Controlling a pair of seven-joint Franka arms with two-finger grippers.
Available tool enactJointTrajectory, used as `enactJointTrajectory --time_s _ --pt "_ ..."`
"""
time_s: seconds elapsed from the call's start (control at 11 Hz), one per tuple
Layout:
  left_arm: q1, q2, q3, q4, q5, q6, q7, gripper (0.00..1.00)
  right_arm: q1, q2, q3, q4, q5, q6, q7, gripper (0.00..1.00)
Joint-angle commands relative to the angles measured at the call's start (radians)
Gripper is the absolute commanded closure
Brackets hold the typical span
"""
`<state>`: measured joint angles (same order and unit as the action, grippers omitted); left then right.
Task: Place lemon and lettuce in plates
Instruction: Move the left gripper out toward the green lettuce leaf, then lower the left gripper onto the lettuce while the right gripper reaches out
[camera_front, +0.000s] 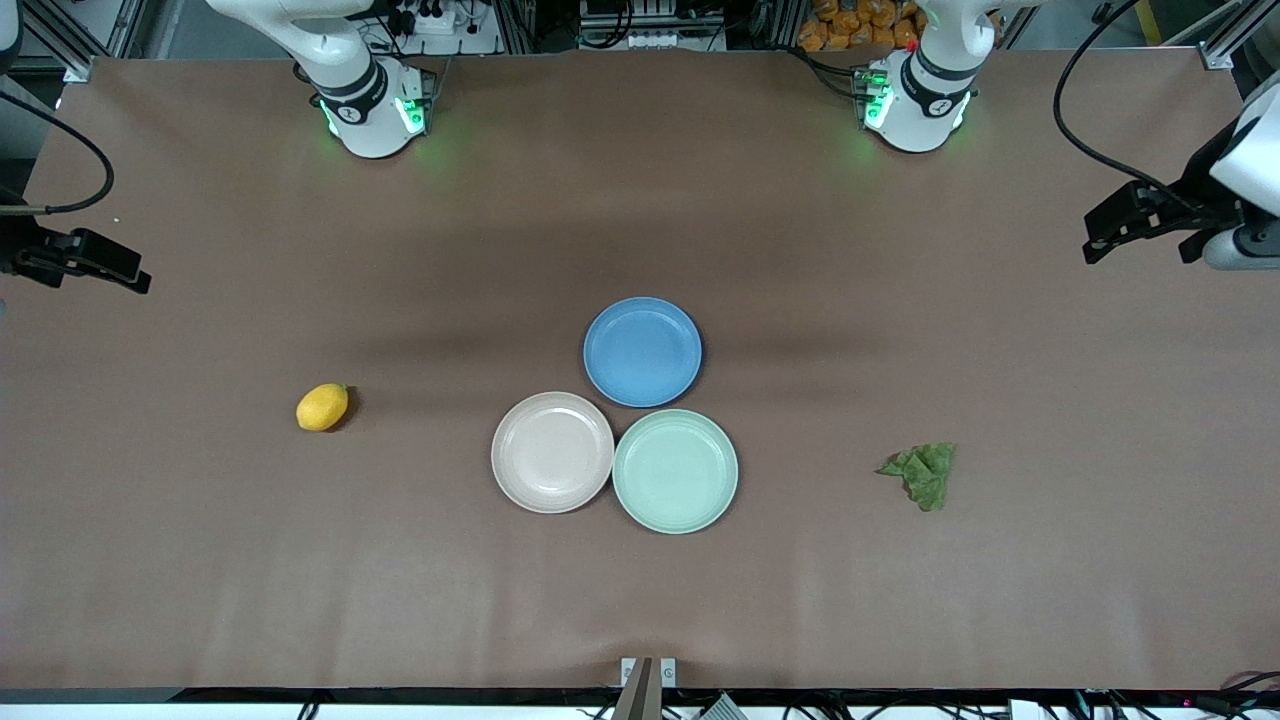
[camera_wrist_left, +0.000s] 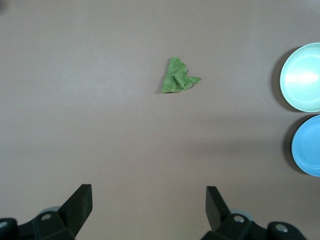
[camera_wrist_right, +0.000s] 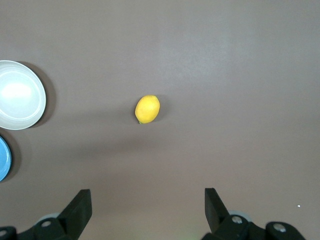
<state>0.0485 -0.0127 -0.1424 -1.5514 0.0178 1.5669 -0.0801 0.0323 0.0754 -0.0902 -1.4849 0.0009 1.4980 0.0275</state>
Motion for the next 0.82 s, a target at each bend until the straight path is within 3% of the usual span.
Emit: enactJointTrajectory --time_s 0.0,0.36,0.73 --pt "-0.002 0.081 -0.008 -0.001 0.005 0.042 0.022 0.0 -0.002 0.009 0.0 0.022 0.001 -0.015 0.009 0.0" --pt "-0.002 0.27 -0.008 -0.016 0.005 0.227 0.022 0.0 0.0 0.009 0.0 0.017 0.001 -0.015 0.009 0.0" --pt "-0.042 0.492 -0.011 -0.009 0.022 0.508 0.02 0.0 0.005 0.009 0.0 -0.004 0.028 -0.005 0.009 0.0"
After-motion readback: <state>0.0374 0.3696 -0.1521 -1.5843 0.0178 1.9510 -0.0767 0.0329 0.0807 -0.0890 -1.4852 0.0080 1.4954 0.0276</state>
